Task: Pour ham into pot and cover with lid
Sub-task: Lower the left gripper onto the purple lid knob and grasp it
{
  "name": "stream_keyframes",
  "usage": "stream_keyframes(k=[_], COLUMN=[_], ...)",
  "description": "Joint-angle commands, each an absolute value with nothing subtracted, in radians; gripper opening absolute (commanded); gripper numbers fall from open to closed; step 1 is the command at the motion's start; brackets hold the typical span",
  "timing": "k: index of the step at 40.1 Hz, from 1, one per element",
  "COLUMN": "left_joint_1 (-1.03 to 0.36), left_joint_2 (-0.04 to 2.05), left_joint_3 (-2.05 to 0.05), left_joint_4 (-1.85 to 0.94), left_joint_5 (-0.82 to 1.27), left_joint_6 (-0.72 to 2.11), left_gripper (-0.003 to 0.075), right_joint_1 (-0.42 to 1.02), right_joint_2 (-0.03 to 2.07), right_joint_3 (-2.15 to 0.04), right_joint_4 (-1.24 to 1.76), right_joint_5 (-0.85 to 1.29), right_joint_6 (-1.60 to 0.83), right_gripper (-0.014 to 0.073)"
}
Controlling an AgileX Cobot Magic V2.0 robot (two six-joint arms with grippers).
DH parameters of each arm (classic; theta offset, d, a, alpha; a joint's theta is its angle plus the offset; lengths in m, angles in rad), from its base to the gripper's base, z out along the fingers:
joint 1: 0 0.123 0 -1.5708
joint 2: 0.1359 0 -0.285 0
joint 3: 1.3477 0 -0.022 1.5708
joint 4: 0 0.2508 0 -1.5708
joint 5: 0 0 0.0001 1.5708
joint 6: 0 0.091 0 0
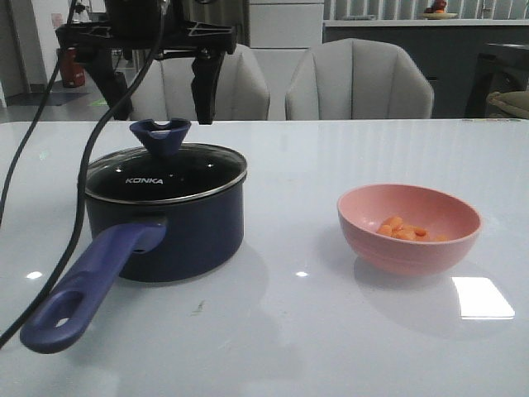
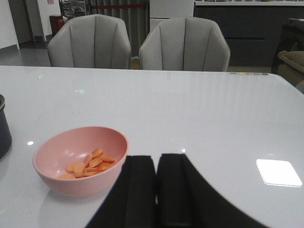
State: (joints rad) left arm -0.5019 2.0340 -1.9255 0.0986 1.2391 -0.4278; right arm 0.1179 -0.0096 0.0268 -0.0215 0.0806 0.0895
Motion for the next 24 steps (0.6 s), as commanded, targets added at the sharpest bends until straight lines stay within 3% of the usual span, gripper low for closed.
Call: stream_keyframes(k=[1, 24], left_joint_1=[-0.507, -0.507], left_joint_2=[1.98, 2.025], left_joint_3=[-1.959, -1.959], left_joint_4=[0.102, 0.071], left_joint_5=[1.266, 1.268], left_joint_6=[-0.456, -0.466], left_gripper=[0.0625, 0.0625], right_joint_1=[0.118, 0.118], right_joint_2=[-0.03, -0.03], right_joint_3=[0.022, 0.022], right_joint_4=[-0.034, -0.034], right_joint_5=[0.0, 0.0], right_joint_6=[0.085, 0.085], right_gripper=[0.0148, 0.0148])
